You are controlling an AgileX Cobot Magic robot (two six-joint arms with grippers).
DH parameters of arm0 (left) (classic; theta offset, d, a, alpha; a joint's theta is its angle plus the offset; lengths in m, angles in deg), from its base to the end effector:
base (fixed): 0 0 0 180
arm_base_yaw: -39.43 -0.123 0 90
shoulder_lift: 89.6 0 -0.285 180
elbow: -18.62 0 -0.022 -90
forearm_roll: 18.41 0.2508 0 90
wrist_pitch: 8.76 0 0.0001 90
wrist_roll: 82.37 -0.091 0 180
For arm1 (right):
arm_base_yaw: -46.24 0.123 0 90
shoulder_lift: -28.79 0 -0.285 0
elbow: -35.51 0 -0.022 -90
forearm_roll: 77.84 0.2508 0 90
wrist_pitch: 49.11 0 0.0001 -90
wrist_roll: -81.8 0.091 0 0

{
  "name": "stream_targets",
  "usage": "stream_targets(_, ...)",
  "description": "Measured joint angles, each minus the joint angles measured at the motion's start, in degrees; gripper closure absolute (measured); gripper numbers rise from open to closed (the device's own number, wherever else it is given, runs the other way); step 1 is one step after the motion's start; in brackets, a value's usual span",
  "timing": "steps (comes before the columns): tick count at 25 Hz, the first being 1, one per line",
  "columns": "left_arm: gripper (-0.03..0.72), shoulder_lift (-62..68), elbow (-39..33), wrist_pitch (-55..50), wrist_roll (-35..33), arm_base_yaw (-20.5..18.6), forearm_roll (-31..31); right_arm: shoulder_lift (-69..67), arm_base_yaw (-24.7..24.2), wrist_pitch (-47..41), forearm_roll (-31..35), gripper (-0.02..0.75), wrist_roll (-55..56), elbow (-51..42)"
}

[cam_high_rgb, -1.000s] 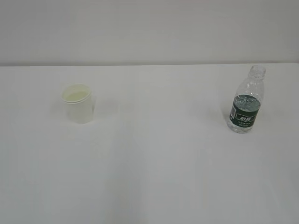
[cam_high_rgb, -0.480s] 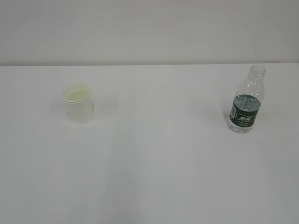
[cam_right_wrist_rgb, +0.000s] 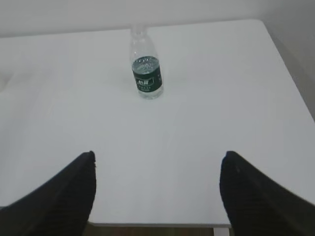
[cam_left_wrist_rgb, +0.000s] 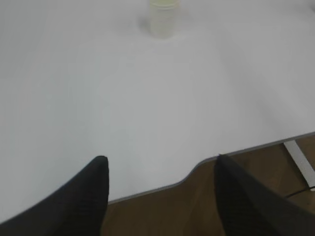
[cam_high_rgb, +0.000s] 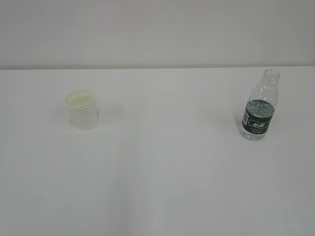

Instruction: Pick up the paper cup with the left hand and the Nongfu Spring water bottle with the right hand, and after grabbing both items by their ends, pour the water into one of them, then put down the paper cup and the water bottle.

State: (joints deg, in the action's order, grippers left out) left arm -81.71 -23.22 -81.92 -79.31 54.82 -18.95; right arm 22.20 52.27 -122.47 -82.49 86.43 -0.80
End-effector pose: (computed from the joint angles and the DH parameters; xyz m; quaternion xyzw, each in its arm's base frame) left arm -0.0280 0.0069 0.2915 0.0953 0.8732 -0.0812 0.4711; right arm -0.0462 -0.0120 0.3142 0.0003 0.8486 0.0100 0.5289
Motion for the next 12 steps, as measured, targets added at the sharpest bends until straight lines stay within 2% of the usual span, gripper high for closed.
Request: stream_targets(12,0.212,0.00,-2.72,3.64,-0.02,0.00,1.23,0.00,0.00,2.15,-0.93,0.150,0.00,-9.69)
